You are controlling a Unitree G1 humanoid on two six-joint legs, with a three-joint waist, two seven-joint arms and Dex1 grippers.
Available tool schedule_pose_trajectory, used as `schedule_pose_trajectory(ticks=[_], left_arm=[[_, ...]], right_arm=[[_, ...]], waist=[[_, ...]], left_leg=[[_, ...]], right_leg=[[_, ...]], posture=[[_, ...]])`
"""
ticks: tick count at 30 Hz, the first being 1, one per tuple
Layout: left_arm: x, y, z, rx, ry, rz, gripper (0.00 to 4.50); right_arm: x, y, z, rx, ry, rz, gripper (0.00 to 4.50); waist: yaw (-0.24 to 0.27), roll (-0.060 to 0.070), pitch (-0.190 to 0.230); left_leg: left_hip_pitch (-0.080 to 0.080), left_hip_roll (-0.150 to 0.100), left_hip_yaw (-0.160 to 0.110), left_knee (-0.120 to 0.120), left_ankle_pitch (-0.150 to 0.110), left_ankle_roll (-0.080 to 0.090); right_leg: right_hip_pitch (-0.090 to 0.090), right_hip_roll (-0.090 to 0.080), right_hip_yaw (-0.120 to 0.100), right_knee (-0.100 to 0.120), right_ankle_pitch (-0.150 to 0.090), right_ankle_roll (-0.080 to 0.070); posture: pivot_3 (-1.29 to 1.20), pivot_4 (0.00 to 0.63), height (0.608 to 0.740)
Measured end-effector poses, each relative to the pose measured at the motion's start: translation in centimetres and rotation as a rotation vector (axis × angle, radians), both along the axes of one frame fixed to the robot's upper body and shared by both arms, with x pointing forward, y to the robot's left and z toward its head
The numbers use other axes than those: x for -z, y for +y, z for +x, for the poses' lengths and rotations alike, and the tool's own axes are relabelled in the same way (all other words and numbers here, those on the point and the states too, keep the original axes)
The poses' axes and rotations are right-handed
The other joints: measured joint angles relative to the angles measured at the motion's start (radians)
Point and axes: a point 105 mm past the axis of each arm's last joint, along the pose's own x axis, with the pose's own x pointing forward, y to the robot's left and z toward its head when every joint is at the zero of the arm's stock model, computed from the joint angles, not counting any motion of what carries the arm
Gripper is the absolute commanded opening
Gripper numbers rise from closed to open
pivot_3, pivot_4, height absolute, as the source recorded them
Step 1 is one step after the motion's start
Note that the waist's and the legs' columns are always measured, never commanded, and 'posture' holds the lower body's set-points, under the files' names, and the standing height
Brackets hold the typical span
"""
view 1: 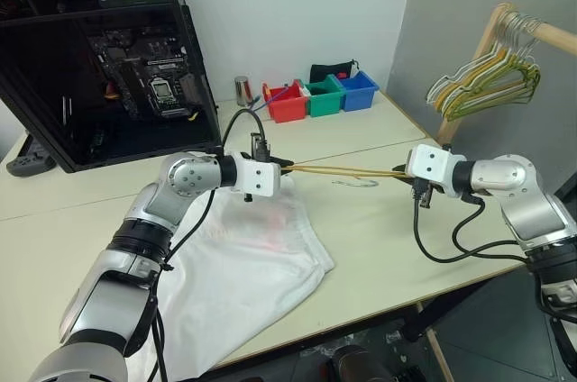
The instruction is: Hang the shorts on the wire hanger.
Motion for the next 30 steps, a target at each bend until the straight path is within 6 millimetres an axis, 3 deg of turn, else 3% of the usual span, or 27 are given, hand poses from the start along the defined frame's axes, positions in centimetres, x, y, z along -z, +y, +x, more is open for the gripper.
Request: schedule_pose_trajectory(ticks=[9,10,15,16,23,30], left_arm=[[0.2,0.0,0.1,-0.007,0.019,0.001,0.0],[0.2,0.0,0.1,-0.007,0.022,-0.002,0.54],[-0.3,-0.6,-0.6,0.028,0.118,-0.092,1.29],[-0.6,-0.8,-1.0,0.047,0.137,-0.117,1.67],[-2.5,-0.5,-1.8,0.054,0.193,-0.207,3.11],[-3.9,2.0,-2.9,-0.015,0.285,-0.318,4.48]], right_arm=[[0.0,0.0,-0.1,-0.011,-0.008,-0.027,0.05],[0.0,0.0,-0.1,-0.01,-0.008,-0.03,0.0],[0.1,0.1,-0.2,-0.014,-0.007,-0.028,0.0],[0.1,0.2,-0.2,-0.015,-0.006,-0.027,0.0],[0.4,0.8,-0.1,-0.018,0.012,0.006,0.0],[3.0,-1.7,0.2,0.098,0.144,0.019,0.0]], waist=[[-0.001,0.0,0.0],[-0.001,0.0,0.0],[-0.001,0.0,0.0],[-0.001,0.0,0.0],[0.001,0.0,0.0],[0.003,0.0,0.0]], left_leg=[[0.0,0.0,0.001,0.0,0.0,0.0],[0.0,0.0,0.001,0.0,0.0,0.0],[0.0,0.0,0.001,0.0,0.0,0.0],[0.0,0.0,0.001,0.0,0.0,0.0],[0.0,0.0,-0.001,0.0,0.0,0.0],[0.0,0.0,-0.001,0.0,0.0,0.0]], right_leg=[[0.0,0.0,0.0,0.0,0.0,0.0],[0.0,0.0,0.0,0.0,0.0,0.0],[0.0,0.0,-0.001,0.0,0.0,0.0],[0.0,0.0,0.0,0.0,0.0,0.0],[0.0,0.0,0.0,0.0,0.0,0.0],[0.0,0.0,0.0,0.0,0.0,0.0]], posture=[[-0.18,0.0,0.74],[-0.18,0.0,0.74],[-0.16,0.0,0.74],[-0.16,0.0,0.74],[-0.15,0.0,0.74],[-0.12,0.0,0.74]])
